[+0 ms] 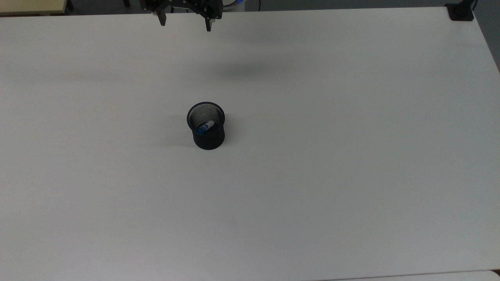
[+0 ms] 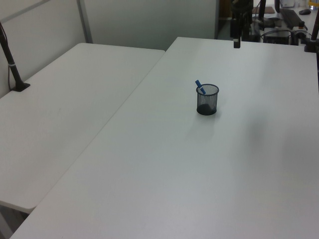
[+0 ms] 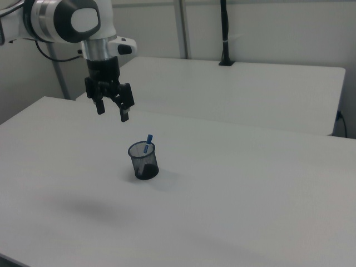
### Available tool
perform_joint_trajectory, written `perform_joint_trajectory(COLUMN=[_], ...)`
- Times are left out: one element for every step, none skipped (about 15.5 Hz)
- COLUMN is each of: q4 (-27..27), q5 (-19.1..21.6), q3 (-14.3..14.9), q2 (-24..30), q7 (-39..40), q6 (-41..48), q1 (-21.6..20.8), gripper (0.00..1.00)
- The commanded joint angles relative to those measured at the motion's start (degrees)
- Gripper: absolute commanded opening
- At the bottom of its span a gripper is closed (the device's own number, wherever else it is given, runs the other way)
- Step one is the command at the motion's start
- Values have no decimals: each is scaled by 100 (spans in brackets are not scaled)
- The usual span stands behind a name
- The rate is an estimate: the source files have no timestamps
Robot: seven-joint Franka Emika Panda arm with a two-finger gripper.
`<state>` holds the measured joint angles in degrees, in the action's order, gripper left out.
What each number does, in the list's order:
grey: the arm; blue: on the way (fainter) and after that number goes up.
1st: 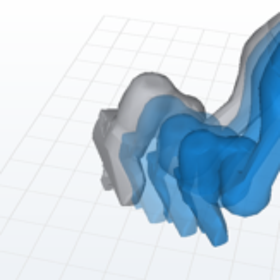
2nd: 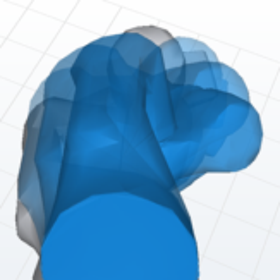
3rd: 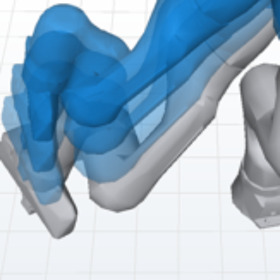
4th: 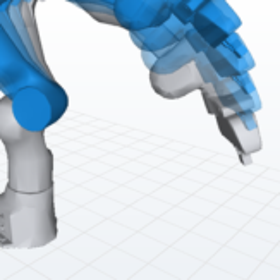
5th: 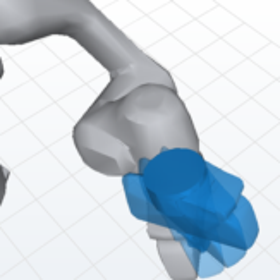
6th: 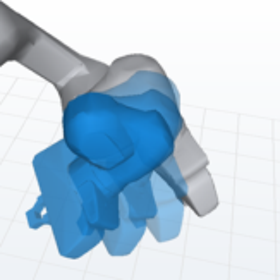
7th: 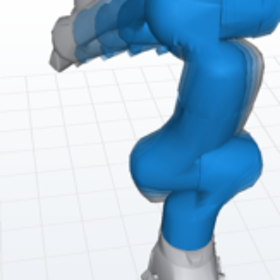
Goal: Remove the marker
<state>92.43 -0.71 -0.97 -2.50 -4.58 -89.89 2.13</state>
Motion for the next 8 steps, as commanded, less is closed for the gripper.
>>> perform_joint_trajectory(q4=[-111,-111,-111,-111,-111,-111,-111,-111], q5=[88,89,98,98,98,98,106,106], q3=[-26,-26,-26,-26,-35,-43,-44,-44], q2=[-48,-48,-48,-48,-40,-40,-48,-40], q7=[238,230,230,230,230,221,212,247], q6=[-18,-115,-168,-169,-152,-151,-151,-151], q1=[112,130,165,165,165,165,165,165], gripper=[100,100,100,100,100,100,100,100])
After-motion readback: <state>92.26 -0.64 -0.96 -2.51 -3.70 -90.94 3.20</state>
